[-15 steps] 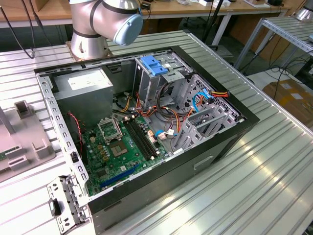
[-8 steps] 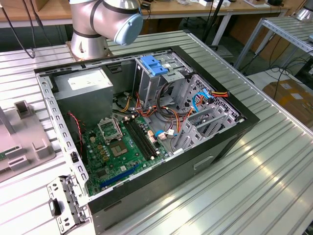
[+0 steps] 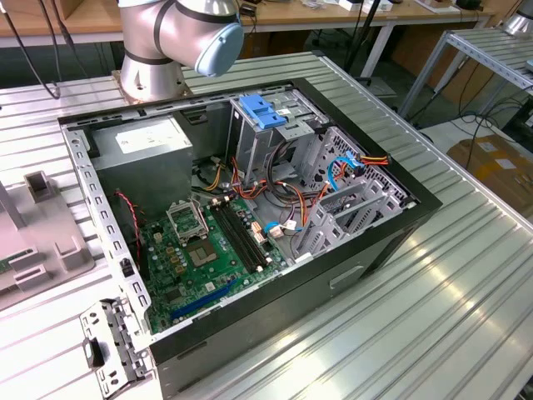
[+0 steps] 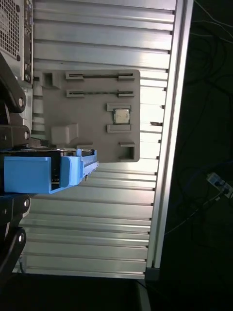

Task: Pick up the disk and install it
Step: 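Pick up the disk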

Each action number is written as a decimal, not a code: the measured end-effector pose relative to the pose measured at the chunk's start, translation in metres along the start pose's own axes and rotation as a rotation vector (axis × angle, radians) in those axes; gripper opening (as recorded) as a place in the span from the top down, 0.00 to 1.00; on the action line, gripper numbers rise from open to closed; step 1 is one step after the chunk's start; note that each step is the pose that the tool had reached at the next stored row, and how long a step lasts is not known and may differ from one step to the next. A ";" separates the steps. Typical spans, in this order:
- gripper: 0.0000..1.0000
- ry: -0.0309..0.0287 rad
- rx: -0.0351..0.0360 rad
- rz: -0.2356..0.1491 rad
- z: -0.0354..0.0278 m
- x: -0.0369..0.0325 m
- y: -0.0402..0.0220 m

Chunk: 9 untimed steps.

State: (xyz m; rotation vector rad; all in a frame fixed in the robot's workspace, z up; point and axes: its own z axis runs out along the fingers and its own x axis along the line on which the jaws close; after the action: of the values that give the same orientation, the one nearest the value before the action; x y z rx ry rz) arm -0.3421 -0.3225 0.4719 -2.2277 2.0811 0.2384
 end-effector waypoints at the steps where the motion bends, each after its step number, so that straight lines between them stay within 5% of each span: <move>1: 0.64 -0.0001 0.0000 0.000 -0.0001 0.0003 -0.0005; 9: 0.64 -0.0001 0.0000 0.000 -0.0006 0.0023 -0.0047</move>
State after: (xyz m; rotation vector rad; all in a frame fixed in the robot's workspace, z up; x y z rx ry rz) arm -0.3372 -0.3245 0.4719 -2.2277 2.0810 0.2385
